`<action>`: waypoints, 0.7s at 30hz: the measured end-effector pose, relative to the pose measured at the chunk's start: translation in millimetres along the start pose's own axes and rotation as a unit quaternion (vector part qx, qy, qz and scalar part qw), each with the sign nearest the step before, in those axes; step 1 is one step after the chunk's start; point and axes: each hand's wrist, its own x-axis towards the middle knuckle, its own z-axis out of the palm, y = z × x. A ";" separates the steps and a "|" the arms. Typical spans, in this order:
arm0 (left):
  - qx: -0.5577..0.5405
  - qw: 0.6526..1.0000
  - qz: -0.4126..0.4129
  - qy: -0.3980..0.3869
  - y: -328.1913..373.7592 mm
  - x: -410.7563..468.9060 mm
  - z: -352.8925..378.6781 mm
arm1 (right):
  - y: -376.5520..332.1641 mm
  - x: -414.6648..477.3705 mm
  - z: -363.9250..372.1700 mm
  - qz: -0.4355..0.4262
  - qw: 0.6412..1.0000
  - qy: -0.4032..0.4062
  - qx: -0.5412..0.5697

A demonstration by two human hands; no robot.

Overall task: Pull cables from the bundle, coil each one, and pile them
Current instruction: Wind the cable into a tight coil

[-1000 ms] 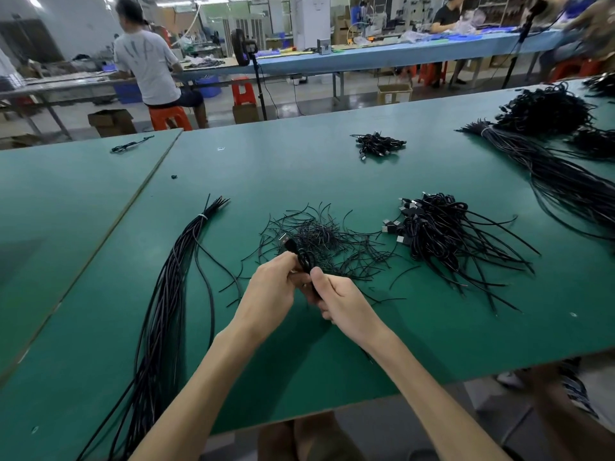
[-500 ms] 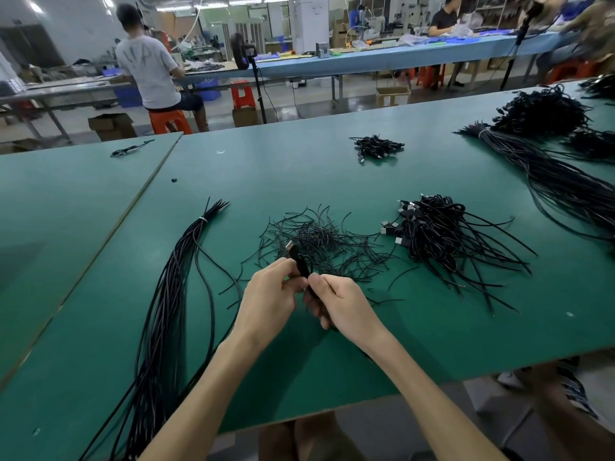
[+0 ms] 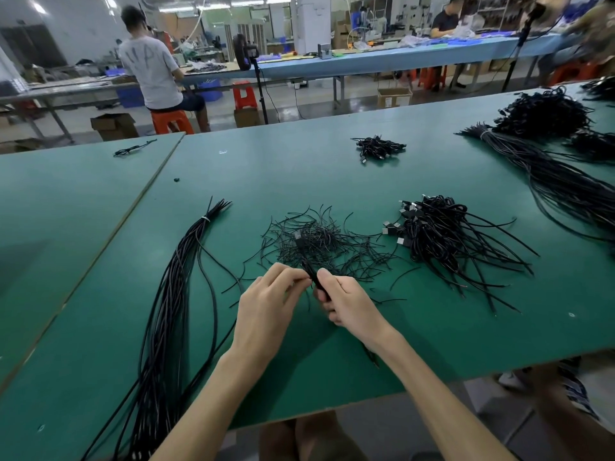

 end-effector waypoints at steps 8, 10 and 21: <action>0.013 0.998 0.063 0.018 -8.3 -4.6 3.6 | -2.6 -1.7 -2.2 -0.003 1.000 0.000 0.003; 0.019 0.998 0.067 0.004 -9.5 -6.0 4.4 | -2.8 -2.0 -2.7 -0.004 1.000 -0.001 0.001; 0.096 0.984 0.136 0.056 -13.9 -5.4 9.7 | -2.1 -1.2 -2.0 -0.023 1.000 -0.003 0.001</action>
